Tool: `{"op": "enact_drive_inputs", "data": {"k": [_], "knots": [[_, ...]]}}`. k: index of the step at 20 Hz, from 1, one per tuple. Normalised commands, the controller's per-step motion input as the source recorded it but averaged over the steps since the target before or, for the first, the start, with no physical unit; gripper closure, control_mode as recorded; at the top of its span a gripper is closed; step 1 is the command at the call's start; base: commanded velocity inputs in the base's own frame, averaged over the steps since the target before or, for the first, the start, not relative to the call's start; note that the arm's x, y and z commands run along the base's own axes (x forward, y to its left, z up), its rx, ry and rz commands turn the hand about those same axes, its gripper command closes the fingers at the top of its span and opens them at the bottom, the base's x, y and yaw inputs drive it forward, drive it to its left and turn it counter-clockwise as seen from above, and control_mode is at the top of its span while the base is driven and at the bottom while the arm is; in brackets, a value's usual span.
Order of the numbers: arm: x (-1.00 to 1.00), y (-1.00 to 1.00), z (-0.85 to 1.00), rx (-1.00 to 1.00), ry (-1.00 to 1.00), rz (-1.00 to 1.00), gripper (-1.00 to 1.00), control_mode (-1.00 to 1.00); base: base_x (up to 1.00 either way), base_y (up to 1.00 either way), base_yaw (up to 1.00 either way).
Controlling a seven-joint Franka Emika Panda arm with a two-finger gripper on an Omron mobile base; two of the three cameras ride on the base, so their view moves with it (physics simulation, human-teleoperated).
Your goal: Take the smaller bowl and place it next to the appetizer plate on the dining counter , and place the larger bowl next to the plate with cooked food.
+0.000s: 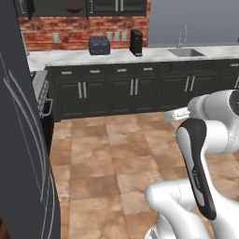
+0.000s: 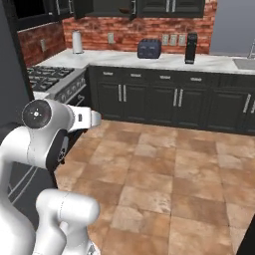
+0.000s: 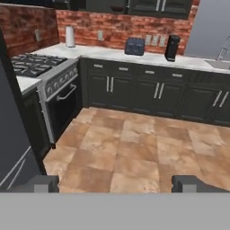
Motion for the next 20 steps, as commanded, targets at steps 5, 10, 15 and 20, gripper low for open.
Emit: {"op": "enact_drive_inputs", "data": {"k": [5,10,15,20], "knots": [[0.00,0.00,0.00,0.00,0.00,0.00,-1.00,1.00,1.00,0.10,0.06],[0.00,0.00,0.00,0.00,0.00,0.00,-1.00,1.00,1.00,0.23,0.02],[0.00,0.00,0.00,0.00,0.00,0.00,-1.00,1.00,1.00,0.43,0.01],[0.00,0.00,0.00,0.00,0.00,0.00,-1.00,1.00,1.00,0.61,0.02]]}}
